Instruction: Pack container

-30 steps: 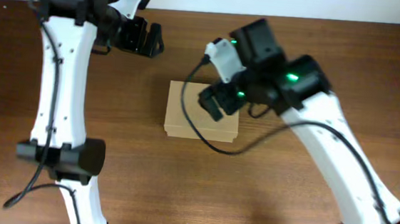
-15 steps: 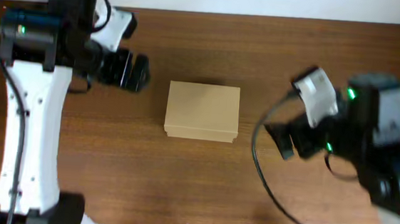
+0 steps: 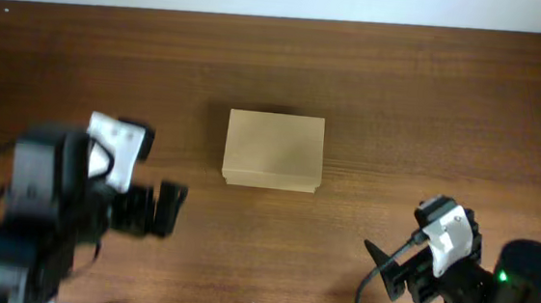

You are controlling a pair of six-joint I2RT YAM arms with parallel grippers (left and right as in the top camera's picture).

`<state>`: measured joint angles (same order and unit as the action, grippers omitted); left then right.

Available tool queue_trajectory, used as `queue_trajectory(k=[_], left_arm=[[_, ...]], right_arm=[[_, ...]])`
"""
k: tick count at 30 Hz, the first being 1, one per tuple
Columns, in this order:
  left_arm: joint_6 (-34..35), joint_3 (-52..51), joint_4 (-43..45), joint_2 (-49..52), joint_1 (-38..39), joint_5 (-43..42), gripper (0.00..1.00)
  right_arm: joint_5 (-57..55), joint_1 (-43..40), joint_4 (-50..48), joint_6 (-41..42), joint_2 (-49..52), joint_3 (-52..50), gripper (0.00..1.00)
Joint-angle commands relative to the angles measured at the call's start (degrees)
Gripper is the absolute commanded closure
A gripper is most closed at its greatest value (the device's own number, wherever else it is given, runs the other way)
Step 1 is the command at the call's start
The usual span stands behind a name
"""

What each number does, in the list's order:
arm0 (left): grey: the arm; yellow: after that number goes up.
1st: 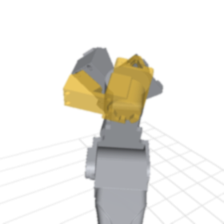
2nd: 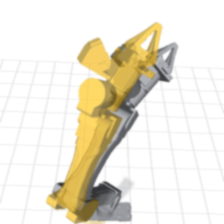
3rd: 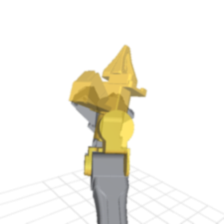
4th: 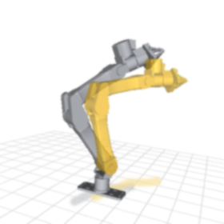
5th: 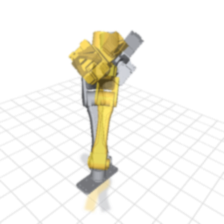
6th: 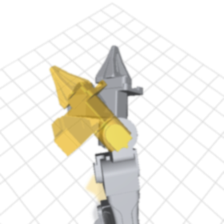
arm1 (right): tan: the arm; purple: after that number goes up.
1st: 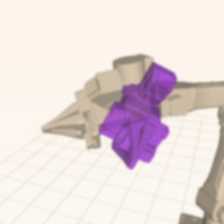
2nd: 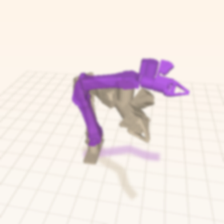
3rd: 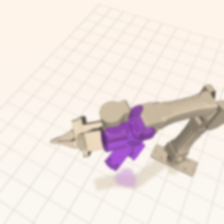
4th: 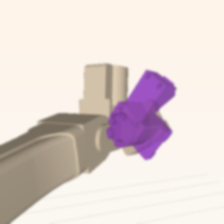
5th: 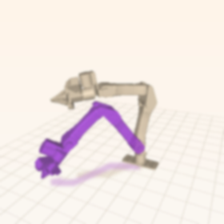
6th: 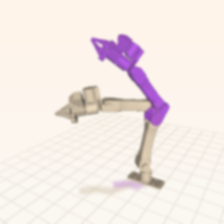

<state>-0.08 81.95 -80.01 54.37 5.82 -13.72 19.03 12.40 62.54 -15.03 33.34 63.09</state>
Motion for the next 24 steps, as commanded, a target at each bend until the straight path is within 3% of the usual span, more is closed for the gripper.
queue_trajectory(k=[1, 10, 24], left_arm=[[3.87, -5.70, 1.20, -6.99, -0.20, -0.87, 0.00], [4.61, -12.85, 4.46, -18.88, -0.24, -0.15, 0.00], [4.39, -13.57, 5.84, -19.52, -0.24, 0.57, 0.00]], right_arm=[[0.92, -0.44, -0.24, 0.70, -0.20, -0.74, 0.01], [0.92, -0.44, -0.20, 0.70, -0.13, -0.74, 0.01], [0.92, -0.44, -0.20, 0.70, -0.15, -0.74, 0.01]])
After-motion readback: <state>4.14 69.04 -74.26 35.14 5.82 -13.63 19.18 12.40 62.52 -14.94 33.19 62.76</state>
